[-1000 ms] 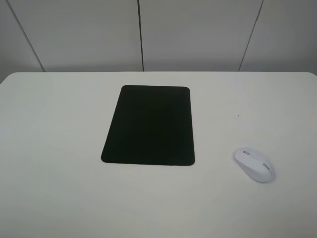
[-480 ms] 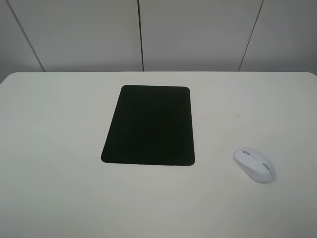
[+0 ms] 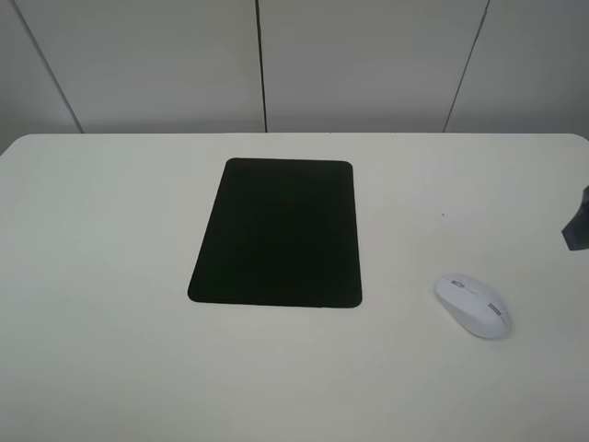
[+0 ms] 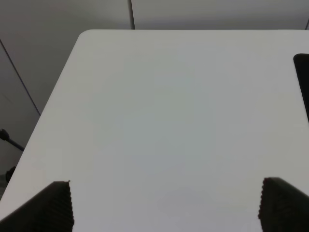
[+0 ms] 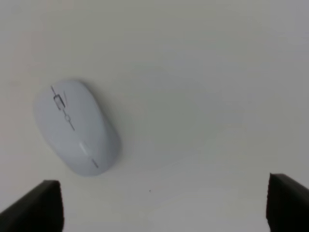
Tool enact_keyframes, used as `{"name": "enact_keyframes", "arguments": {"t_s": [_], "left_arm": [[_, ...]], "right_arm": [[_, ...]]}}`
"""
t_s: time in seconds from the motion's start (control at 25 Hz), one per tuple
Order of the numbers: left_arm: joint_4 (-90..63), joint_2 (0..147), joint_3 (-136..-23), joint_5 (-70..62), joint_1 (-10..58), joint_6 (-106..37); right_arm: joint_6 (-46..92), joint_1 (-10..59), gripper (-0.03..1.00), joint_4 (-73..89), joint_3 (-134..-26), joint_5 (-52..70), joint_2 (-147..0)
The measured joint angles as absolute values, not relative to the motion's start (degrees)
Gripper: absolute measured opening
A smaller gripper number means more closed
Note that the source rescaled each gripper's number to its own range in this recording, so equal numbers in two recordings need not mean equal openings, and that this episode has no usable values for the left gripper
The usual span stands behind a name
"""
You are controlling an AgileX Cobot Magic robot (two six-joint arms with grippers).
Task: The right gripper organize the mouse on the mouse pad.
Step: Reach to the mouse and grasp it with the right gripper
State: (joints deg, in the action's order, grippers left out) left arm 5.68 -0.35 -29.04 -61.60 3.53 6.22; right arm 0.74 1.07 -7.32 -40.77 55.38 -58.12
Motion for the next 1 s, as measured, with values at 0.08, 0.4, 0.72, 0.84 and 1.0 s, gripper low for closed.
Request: {"name": "enact_keyframes", "arguments": {"t_s": [0.08,0.4,0.72,0.84,1.0], "left_arm": [[5.7,-0.3,-29.0,-61.6,3.5,6.2],[5.7,-0.3,-29.0,-61.6,3.5,6.2],[5.7,-0.3,-29.0,-61.6,3.5,6.2],[5.7,-0.3,-29.0,-61.6,3.5,6.2],[5.7,-0.3,-29.0,-61.6,3.5,6.2]], "right_arm": [[4.3,1.1,1.0,-5.5,-41.8,55.0,-62.8],[13.4,4.1,1.0,-1.2,-42.7,49.1,-77.5],[14.7,11.7,1.0,0.0,-42.7,43.6,-88.6],[14.8,13.0,1.0,0.3,-42.7,41.5,-90.1],[14.8,13.1,1.0,0.0,-41.7,40.5,-90.8]]}}
